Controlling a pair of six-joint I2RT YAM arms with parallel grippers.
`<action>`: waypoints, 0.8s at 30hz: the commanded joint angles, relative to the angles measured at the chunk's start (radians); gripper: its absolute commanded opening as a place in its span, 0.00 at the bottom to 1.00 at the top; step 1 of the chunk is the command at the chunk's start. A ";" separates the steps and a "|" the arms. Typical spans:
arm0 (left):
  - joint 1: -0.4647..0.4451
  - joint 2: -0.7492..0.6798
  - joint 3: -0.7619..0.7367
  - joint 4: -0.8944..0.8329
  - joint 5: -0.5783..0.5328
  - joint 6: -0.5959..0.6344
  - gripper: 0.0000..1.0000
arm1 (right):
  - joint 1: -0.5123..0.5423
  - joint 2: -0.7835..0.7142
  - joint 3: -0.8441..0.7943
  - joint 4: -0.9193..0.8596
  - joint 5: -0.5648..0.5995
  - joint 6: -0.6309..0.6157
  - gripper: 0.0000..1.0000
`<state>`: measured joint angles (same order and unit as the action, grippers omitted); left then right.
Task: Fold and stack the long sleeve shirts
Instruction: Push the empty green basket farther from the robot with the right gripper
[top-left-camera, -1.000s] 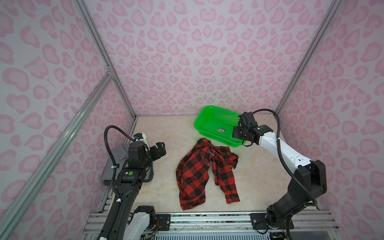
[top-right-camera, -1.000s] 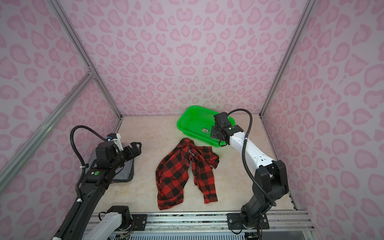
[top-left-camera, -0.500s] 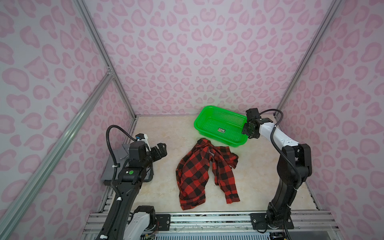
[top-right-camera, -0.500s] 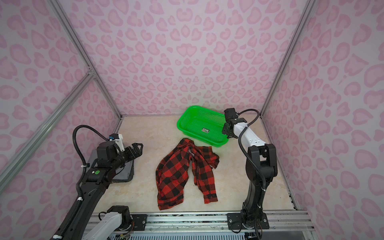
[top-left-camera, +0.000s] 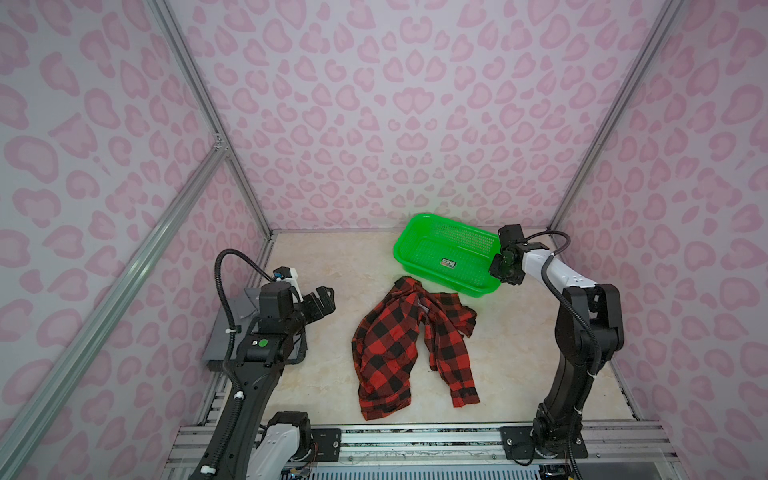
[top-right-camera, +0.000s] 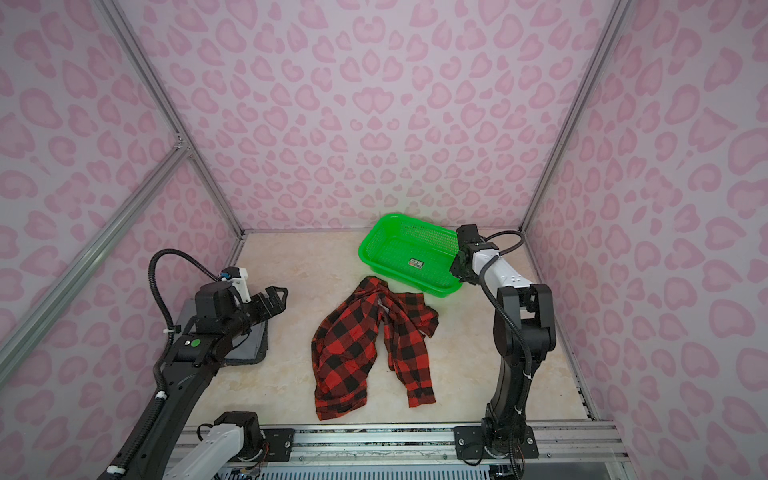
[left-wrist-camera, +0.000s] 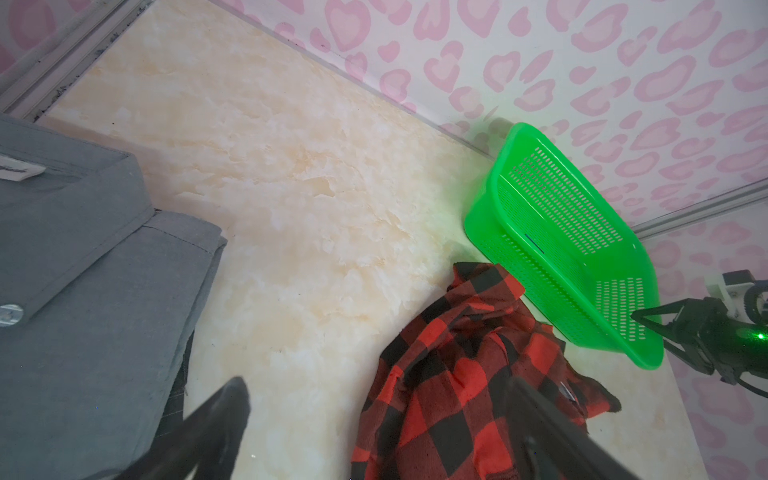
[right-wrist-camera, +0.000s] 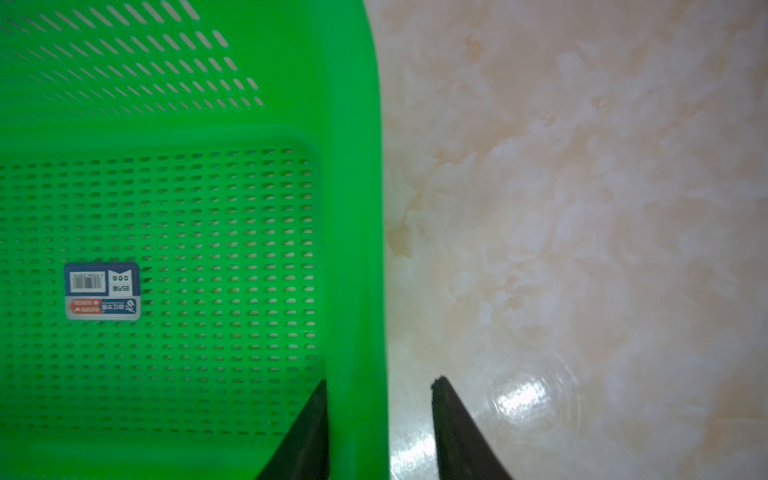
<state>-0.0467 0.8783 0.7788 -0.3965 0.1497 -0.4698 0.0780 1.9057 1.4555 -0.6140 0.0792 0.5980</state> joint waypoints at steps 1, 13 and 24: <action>0.000 0.004 0.014 0.008 0.009 0.007 0.97 | -0.042 -0.057 -0.090 0.047 0.008 0.081 0.23; -0.001 0.053 0.022 0.031 0.096 -0.018 0.98 | -0.285 -0.448 -0.508 0.143 0.044 0.281 0.09; -0.011 0.093 0.026 0.025 0.161 -0.009 0.99 | -0.528 -0.616 -0.663 0.157 0.032 0.394 0.03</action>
<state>-0.0566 0.9676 0.7898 -0.3889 0.2840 -0.4885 -0.4271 1.3003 0.8017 -0.4763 0.1032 0.9485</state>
